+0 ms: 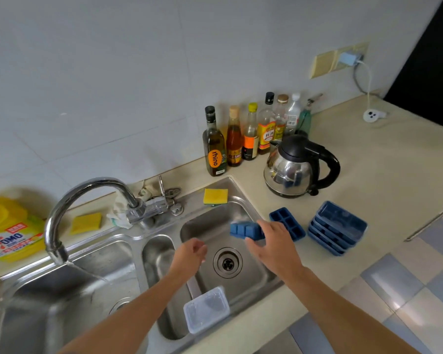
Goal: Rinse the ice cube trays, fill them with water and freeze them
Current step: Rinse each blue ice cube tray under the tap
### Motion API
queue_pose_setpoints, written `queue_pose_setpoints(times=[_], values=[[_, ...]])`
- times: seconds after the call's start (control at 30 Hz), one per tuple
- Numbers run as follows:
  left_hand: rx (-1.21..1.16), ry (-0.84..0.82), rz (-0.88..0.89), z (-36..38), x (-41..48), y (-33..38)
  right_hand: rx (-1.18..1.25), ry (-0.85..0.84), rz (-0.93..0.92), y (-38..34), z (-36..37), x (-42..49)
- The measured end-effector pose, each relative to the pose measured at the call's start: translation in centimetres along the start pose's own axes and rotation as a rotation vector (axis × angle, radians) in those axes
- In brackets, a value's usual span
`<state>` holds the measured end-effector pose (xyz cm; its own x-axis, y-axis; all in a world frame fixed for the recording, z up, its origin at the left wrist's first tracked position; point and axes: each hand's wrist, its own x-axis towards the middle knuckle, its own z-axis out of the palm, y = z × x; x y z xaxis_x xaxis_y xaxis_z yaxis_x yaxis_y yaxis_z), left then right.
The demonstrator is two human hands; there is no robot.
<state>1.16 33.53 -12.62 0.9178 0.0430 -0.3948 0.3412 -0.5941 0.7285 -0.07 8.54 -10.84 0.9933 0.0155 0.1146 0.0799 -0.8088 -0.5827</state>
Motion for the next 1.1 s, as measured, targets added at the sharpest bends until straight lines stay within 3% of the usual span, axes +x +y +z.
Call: queue_pose_setpoints(times=[0.2,0.33,0.43,0.53,0.67,0.8,0.9,1.1], values=[[-0.102,-0.054,0.078,2.2,3.8,2.9,0.082,-0.12,0.137,0.5,-0.9,1.9],[-0.164,-0.075,0.155,3.3,5.0,4.3,0.464,-0.031,0.452,-0.7,-1.4,3.4],[-0.21,-0.039,0.196,3.6,5.7,5.2,0.795,-0.209,0.819,-0.5,-1.9,4.7],[-0.227,-0.024,0.215,3.7,6.6,6.2,0.973,-0.316,0.957,0.1,-2.7,4.8],[-0.214,-0.027,0.225,4.6,7.6,8.1,1.039,-0.416,0.946,1.4,-4.7,4.5],[-0.15,-0.018,0.229,6.9,8.4,10.5,0.808,-0.526,0.817,3.0,-8.1,4.1],[-0.047,0.006,0.27,8.7,9.1,13.0,0.456,-0.433,0.636,4.2,-11.2,4.1],[0.255,-0.059,0.328,12.0,10.9,17.3,0.237,-0.153,0.419,7.3,-16.9,4.2]])
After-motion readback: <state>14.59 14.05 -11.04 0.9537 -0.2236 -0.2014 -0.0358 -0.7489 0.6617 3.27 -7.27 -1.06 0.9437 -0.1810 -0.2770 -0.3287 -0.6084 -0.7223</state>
